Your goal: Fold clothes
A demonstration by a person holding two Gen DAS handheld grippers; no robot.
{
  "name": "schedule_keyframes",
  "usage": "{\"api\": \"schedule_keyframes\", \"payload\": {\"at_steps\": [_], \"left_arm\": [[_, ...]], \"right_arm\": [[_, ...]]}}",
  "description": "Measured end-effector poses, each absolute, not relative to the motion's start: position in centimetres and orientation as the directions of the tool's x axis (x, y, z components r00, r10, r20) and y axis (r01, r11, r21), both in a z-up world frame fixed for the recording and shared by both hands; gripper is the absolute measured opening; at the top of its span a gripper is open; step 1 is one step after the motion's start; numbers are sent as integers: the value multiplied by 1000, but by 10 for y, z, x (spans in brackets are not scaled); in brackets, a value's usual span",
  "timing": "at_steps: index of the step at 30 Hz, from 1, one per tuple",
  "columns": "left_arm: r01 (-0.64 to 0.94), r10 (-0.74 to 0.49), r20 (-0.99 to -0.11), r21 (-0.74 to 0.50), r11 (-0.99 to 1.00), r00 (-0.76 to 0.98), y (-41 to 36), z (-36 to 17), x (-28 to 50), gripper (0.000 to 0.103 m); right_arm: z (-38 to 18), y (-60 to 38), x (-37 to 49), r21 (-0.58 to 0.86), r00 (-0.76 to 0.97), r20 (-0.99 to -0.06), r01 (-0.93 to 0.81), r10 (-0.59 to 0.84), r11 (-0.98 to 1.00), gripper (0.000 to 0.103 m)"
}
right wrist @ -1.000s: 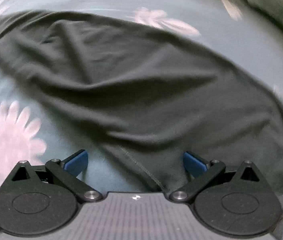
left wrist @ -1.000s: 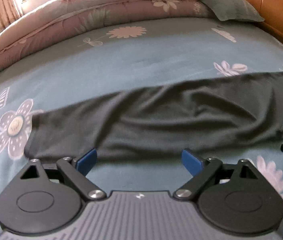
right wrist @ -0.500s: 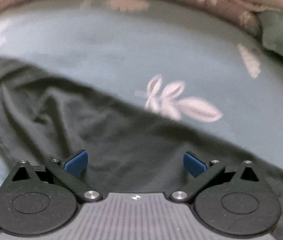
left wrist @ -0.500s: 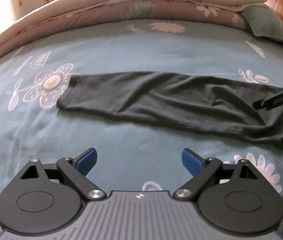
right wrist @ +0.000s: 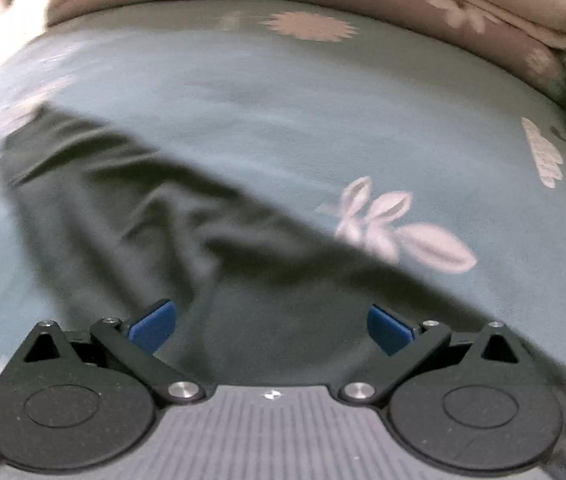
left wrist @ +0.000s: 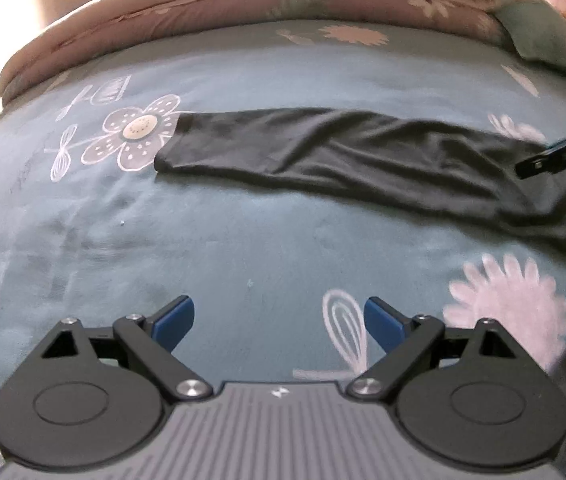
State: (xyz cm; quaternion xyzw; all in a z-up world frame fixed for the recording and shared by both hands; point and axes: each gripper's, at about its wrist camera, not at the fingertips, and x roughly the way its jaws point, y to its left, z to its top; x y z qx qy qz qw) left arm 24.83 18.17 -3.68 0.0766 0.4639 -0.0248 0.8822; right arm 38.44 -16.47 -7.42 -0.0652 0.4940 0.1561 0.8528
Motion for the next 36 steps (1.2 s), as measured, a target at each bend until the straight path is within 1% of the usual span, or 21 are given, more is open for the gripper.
{"api": "schedule_keyframes", "payload": {"at_steps": [3,9,15,18,20,21,23,25,28,32,33,35,36], "left_arm": [[160,12,-834,120,980,552,175,-31,222,92],[196,-31,-880,71,978,474,161,-40,152,92],[147,-16,-891,57,988,454,154,-61,108,92],[106,-20,-909,27,994,417,162,-73,100,92],[68,-18,-919,10,998,395,171,-81,92,92],[37,-11,-923,3,999,386,180,-83,87,94],[-19,10,-932,4,1000,361,196,-85,77,94],[-57,42,-940,24,998,339,210,-80,73,91],[-114,65,-913,21,993,402,233,-69,75,92],[-176,103,-900,30,984,423,260,-81,92,92],[-198,100,-902,16,980,419,267,-87,96,98],[-252,116,-889,0,968,444,282,-92,98,99],[-277,141,-885,14,961,445,287,-91,100,99]], "right_arm": [[-68,-162,342,25,441,-866,-433,236,901,103],[-62,-130,246,-48,404,-859,-673,313,738,103],[-73,-87,181,-56,315,-864,-836,392,546,103],[-78,-72,167,0,243,-869,-871,432,491,103],[-87,-67,164,27,203,-882,-879,425,477,103],[-93,-67,166,34,190,-892,-876,410,481,103],[-98,-69,166,13,201,-892,-884,405,468,103],[-97,-69,165,2,196,-895,-897,401,442,103],[-98,-69,167,-2,192,-898,-901,395,434,103],[-98,-67,166,-10,200,-901,-897,386,443,103],[-98,-67,166,-7,201,-900,-894,387,449,103],[-98,-68,166,-9,206,-898,-892,388,453,103],[-97,-68,165,-14,209,-898,-892,386,451,103]]}}
